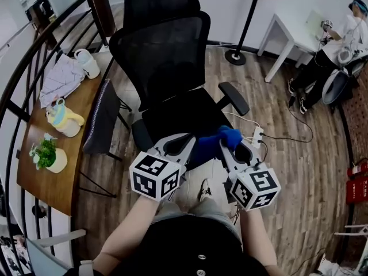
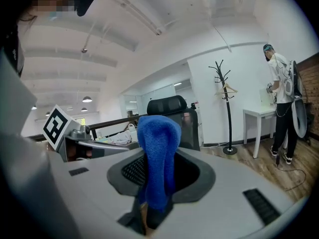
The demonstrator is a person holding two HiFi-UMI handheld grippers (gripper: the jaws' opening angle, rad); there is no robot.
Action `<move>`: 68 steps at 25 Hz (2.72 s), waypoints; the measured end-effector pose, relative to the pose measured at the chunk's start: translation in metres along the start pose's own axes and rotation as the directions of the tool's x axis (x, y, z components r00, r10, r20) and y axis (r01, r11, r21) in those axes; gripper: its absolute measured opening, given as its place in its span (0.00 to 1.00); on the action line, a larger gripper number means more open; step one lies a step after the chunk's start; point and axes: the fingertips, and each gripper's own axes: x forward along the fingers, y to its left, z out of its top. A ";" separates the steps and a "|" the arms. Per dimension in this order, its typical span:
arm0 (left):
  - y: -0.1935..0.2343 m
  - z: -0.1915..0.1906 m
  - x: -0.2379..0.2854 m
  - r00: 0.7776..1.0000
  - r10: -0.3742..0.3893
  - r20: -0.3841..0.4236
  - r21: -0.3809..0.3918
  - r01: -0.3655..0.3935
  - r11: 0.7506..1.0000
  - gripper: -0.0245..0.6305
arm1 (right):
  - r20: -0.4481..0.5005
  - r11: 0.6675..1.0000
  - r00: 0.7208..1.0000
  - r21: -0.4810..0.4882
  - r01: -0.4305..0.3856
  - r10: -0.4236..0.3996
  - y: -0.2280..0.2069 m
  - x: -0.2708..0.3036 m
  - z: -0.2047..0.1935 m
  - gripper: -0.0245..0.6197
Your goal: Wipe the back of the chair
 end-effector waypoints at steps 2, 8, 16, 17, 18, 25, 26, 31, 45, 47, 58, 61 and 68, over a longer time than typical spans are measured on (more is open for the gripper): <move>0.002 0.009 0.019 1.000 0.027 0.012 -0.016 -0.027 1.000 0.11 | -0.011 0.999 0.999 -0.017 -0.041 0.041 -0.017 0.012 0.009 0.23; 0.018 0.028 0.074 0.991 0.131 0.039 -0.072 -0.128 0.989 0.11 | -0.026 0.987 0.989 -0.065 -0.146 0.145 -0.064 0.041 0.034 0.23; 0.024 0.046 0.121 0.971 0.228 0.072 -0.117 -0.219 0.969 0.11 | -0.055 0.966 0.971 -0.103 -0.237 0.232 -0.112 0.058 0.050 0.23; 0.026 0.047 0.123 0.969 0.239 0.070 -0.118 -0.229 0.966 0.11 | -0.059 0.963 0.968 -0.101 -0.248 0.243 -0.114 0.062 0.051 0.23; 0.029 0.048 0.125 0.966 0.250 0.067 -0.119 -0.241 0.963 0.11 | -0.062 0.960 0.965 -0.097 -0.261 0.256 -0.116 0.066 0.051 0.23; 0.043 0.058 0.127 0.954 0.295 0.059 -0.124 -0.286 0.950 0.11 | -0.073 0.942 0.944 -0.075 -0.326 0.321 -0.115 0.100 0.058 0.23; 0.046 0.058 0.127 0.953 0.299 0.056 -0.127 -0.290 0.948 0.11 | -0.074 0.938 0.940 -0.074 -0.340 0.334 -0.112 0.105 0.060 0.23; 0.062 0.064 0.132 0.944 0.325 0.050 -0.140 -0.315 0.939 0.11 | -0.084 0.915 0.918 -0.081 -0.395 0.389 -0.103 0.125 0.068 0.23; 0.161 0.101 0.113 0.891 0.441 0.110 -0.214 -0.412 0.886 0.11 | -0.112 0.859 0.869 -0.136 -0.494 0.482 -0.066 0.216 0.101 0.23; 0.174 0.103 0.110 0.886 0.450 0.108 -0.225 -0.419 0.879 0.11 | -0.117 0.849 0.860 -0.140 -0.509 0.496 -0.058 0.230 0.104 0.23; 0.223 0.105 0.106 0.877 0.472 0.094 -0.252 -0.438 0.863 0.11 | -0.122 0.819 0.834 -0.160 -0.551 0.538 -0.026 0.284 0.125 0.23; 0.230 0.102 0.107 0.871 0.485 0.081 -0.239 -0.455 0.858 0.11 | -0.131 0.809 0.828 -0.176 -0.561 0.546 -0.025 0.292 0.130 0.23; 0.239 0.123 0.107 0.843 0.522 0.133 -0.238 -0.484 0.842 0.11 | -0.136 0.777 0.806 -0.217 -0.591 0.576 -0.028 0.311 0.148 0.23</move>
